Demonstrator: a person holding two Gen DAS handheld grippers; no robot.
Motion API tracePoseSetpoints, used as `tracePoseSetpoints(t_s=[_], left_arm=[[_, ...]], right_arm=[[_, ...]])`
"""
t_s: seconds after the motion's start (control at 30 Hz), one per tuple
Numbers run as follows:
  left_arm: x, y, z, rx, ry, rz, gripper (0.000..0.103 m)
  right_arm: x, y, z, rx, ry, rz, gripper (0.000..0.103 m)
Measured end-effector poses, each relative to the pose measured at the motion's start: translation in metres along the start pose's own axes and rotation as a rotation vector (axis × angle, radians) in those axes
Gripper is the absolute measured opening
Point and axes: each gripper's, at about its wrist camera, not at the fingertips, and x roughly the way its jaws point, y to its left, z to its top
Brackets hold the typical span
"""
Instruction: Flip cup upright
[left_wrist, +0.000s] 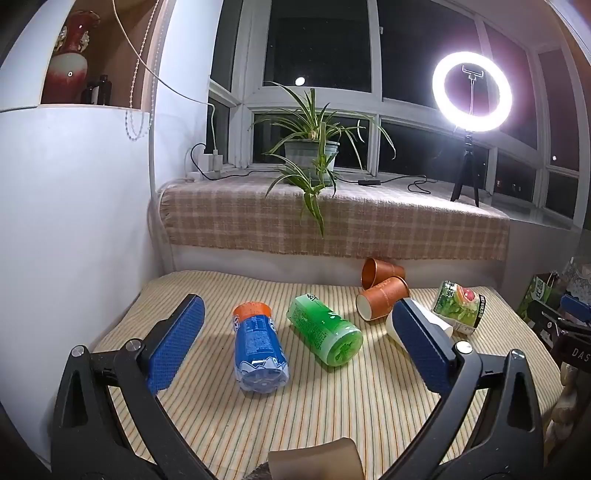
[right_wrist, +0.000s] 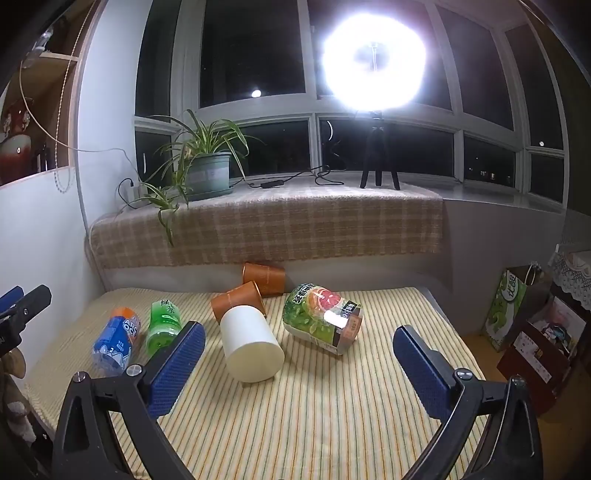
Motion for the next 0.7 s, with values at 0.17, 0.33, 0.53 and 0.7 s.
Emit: tracePoseSetpoints(t_s=[0.17,0.33,0.53,0.7], left_arm=[[0.0007,-0.0015,-0.0002,-0.002,-0.002,0.0,0.103],[0.0,-0.0012,0.0014,0.0,-0.002,-0.002,0.103],[0.0004,-0.0006,0.0018,-0.002,-0.002,0.001,0.103],[-0.0012,0.0006,0.002,-0.003,-0.002,-0.001,0.103]], right_arm=[[0.0,0.0018,-0.0002,-0.001,0.0,0.001,0.103],[-0.0009,0.0042,0.0004,-0.006,-0.002,0.005,0.103],[-0.0017,0.0074,-0.0002,-0.007,-0.003,0.006,0.103],[-0.0027,0.0048,0.0002,-0.004,-0.005,0.006,0.103]])
